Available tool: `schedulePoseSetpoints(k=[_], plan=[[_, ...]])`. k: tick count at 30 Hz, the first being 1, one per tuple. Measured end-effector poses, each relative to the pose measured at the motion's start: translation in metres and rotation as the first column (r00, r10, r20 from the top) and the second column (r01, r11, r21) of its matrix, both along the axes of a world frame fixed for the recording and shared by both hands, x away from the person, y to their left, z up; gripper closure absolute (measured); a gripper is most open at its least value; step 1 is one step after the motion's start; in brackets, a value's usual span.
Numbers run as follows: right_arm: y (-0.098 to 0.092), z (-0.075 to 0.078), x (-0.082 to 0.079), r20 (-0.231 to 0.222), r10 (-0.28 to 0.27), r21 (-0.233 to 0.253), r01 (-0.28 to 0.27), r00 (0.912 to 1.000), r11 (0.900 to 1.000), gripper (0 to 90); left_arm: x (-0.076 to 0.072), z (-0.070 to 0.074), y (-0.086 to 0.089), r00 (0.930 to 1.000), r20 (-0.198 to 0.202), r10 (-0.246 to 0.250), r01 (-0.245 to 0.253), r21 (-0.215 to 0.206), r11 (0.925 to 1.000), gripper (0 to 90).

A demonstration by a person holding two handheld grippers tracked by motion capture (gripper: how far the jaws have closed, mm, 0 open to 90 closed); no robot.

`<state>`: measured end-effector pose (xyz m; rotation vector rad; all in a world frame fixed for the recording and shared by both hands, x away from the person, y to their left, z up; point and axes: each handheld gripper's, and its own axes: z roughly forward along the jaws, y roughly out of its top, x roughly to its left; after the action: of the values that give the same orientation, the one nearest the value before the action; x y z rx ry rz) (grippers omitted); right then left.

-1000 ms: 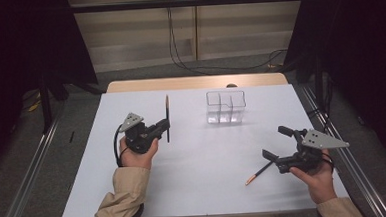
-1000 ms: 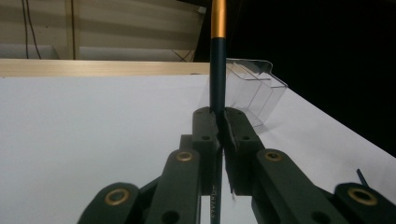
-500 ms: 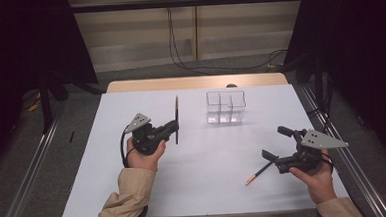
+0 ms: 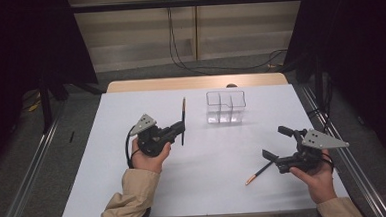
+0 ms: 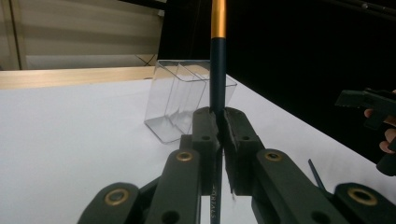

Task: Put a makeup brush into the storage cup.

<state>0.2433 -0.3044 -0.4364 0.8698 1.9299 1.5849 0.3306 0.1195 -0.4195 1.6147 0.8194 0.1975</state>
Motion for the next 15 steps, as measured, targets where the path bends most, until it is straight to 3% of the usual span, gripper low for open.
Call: schedulePoseSetpoints(k=[15], plan=[[0.0031,-0.0008,0.0013,-0.012,0.012,-0.008,-0.012,0.9999,1.000,0.0,-0.0046,-0.0030,-0.0071,0.9993,0.019,-0.032,0.033,-0.020,0.9993,83.9]])
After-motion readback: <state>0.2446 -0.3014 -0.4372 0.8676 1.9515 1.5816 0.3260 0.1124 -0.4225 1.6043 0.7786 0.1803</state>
